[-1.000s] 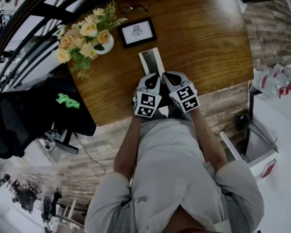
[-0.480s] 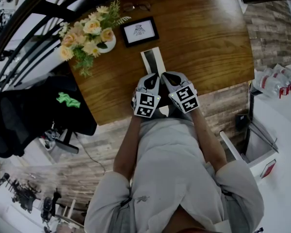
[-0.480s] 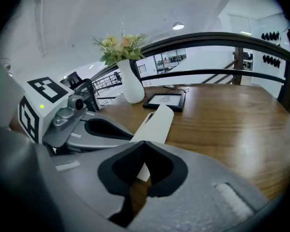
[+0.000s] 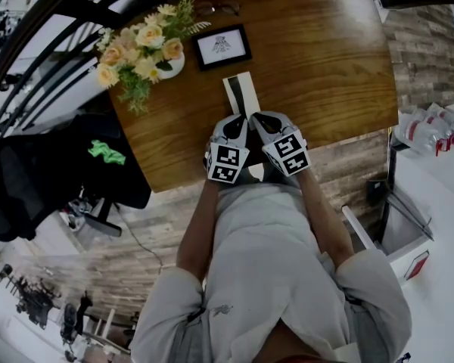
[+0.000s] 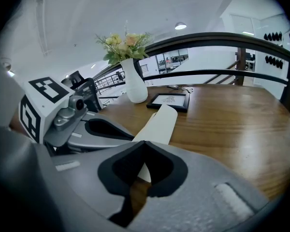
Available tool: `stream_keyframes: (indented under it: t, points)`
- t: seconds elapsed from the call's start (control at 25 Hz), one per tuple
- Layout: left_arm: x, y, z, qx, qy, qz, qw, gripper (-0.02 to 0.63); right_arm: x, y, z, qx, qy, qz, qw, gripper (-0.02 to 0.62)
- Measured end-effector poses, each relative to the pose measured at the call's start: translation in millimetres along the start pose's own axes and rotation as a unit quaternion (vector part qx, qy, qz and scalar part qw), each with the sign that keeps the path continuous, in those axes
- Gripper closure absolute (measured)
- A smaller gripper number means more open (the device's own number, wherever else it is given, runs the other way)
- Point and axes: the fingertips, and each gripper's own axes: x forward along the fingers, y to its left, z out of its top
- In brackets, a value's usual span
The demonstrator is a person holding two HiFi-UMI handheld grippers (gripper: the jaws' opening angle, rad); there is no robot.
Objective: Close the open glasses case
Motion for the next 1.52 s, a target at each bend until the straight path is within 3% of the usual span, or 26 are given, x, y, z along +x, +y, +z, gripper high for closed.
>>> stream_keyframes:
  t: [1.52]
  points:
    - [-12.7,18.0,-26.9,-0.023,0.033,0.027,0.9988,0.589,21.2,20.4,-3.2,-0.027,0.019,0.026,0.999,0.592]
